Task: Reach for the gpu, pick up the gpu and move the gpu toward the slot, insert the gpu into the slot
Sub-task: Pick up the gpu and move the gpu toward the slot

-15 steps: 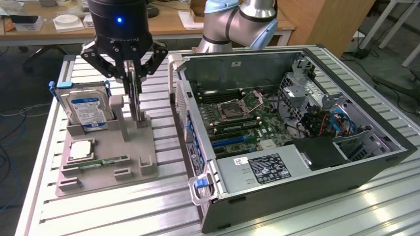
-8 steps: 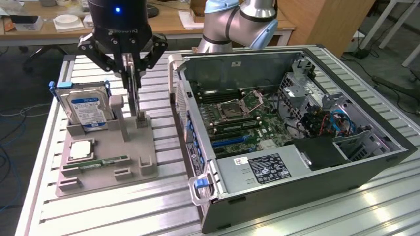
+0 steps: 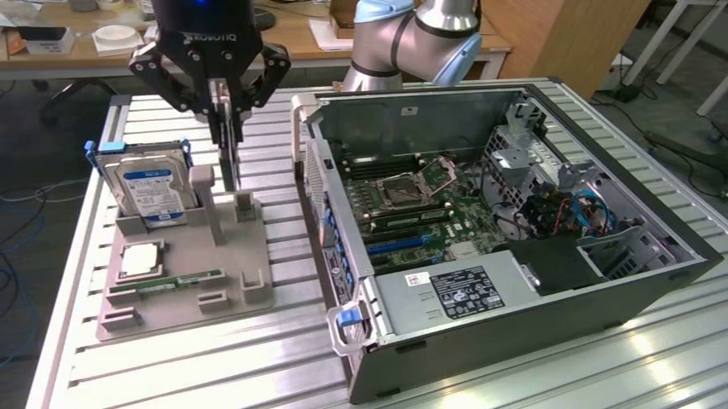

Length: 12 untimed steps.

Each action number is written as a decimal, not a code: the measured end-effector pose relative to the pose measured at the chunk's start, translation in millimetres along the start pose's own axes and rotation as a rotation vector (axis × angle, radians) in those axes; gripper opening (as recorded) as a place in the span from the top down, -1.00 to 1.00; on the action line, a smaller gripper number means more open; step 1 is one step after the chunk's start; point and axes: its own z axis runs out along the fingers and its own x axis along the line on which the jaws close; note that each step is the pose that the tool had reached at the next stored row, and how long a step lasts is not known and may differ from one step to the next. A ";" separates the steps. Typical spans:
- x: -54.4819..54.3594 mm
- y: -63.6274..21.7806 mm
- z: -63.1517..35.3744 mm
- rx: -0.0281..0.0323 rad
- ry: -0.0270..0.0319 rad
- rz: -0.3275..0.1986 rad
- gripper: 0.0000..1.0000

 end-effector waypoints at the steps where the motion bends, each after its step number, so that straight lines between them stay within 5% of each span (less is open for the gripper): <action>1: 0.0 0.1 -1.5 0.0000 0.0000 0.000 0.47; 12: -0.1 0.6 -10.5 -0.0001 0.0001 0.000 0.47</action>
